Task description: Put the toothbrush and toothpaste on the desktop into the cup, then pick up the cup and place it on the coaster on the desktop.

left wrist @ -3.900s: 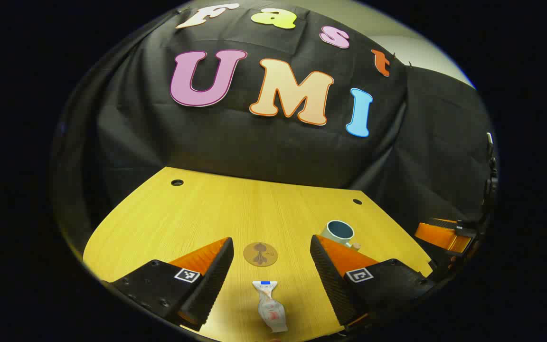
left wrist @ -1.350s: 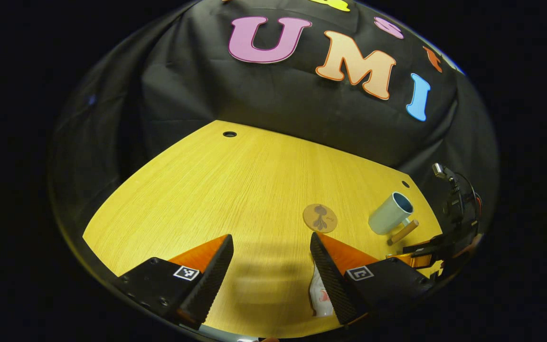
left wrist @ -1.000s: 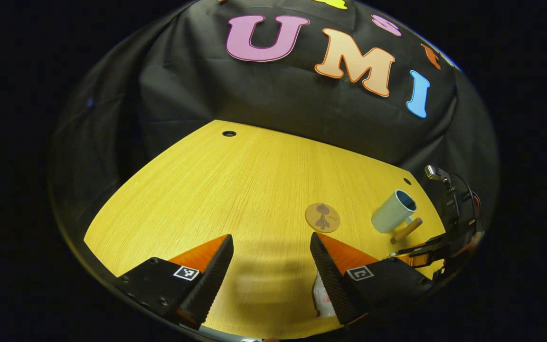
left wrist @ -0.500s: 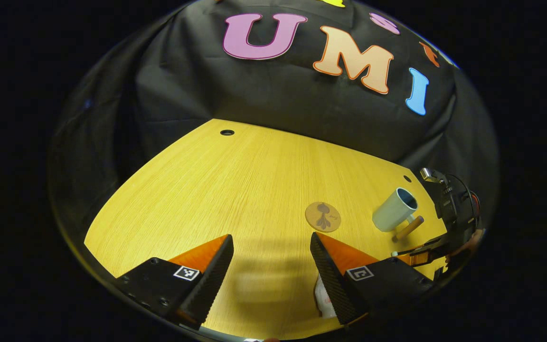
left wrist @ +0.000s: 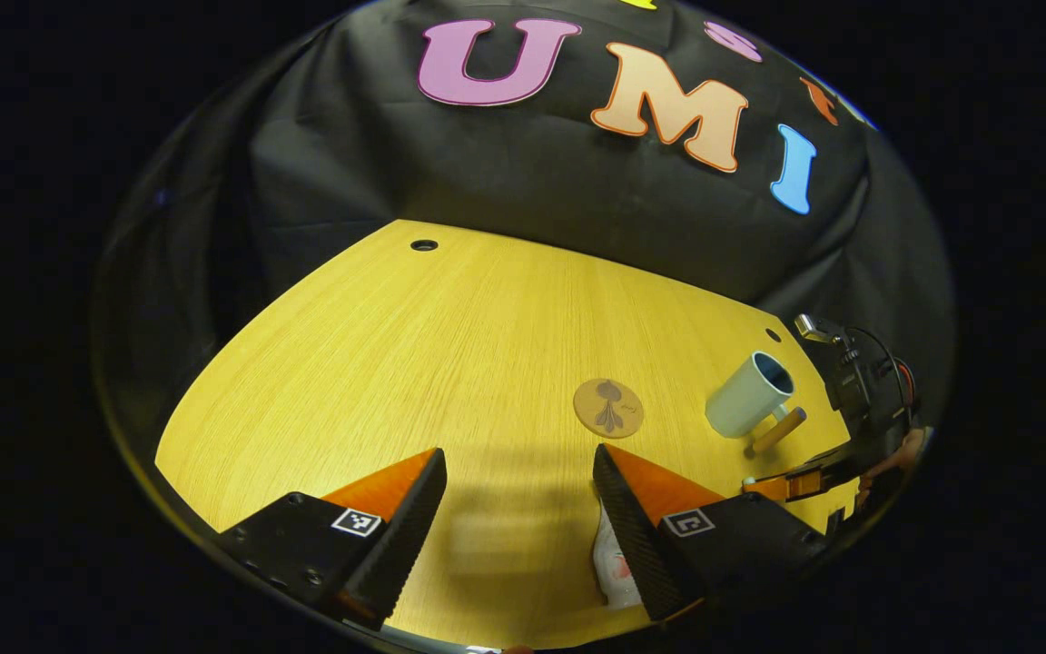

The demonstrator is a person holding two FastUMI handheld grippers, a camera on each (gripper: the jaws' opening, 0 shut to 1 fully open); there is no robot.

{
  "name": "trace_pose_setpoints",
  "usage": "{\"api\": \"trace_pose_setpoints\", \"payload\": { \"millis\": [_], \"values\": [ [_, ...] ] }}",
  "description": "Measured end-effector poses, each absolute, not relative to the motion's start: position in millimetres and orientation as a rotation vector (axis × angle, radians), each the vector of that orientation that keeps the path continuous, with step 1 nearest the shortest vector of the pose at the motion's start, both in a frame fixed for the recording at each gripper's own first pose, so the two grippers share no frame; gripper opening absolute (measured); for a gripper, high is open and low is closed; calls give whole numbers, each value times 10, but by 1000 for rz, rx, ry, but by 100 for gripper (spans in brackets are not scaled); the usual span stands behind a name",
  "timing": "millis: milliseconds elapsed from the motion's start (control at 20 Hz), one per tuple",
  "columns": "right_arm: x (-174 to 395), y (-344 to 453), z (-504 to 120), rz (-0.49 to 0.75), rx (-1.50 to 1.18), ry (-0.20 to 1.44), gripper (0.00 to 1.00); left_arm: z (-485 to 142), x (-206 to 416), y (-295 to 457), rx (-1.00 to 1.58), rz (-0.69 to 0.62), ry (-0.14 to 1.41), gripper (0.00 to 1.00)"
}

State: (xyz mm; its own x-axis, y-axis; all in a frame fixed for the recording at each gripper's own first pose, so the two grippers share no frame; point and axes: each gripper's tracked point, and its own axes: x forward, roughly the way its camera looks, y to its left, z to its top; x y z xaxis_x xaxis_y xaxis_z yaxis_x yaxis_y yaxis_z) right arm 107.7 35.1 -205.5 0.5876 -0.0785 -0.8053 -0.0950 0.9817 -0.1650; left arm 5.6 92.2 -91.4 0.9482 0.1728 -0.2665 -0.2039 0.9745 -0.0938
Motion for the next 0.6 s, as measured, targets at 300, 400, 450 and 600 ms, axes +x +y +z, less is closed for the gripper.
{"api": "trace_pose_setpoints", "payload": {
  "millis": [300, 400, 450, 600],
  "values": [
    [1073, 359, -2059, 49, -219, 919, 7, -1014, 82, 755, -84, 145, 335, 96],
    [1073, 360, -2058, 58, -209, 908, 6, -1113, 83, 666, -58, 118, 398, 96],
    [1069, 361, -2057, 62, -204, 909, 7, -1169, 67, 622, -50, 108, 439, 95],
    [1035, 384, -2061, 69, -182, 910, 5, -1330, 13, 458, -66, 75, 561, 95]
  ]
}}
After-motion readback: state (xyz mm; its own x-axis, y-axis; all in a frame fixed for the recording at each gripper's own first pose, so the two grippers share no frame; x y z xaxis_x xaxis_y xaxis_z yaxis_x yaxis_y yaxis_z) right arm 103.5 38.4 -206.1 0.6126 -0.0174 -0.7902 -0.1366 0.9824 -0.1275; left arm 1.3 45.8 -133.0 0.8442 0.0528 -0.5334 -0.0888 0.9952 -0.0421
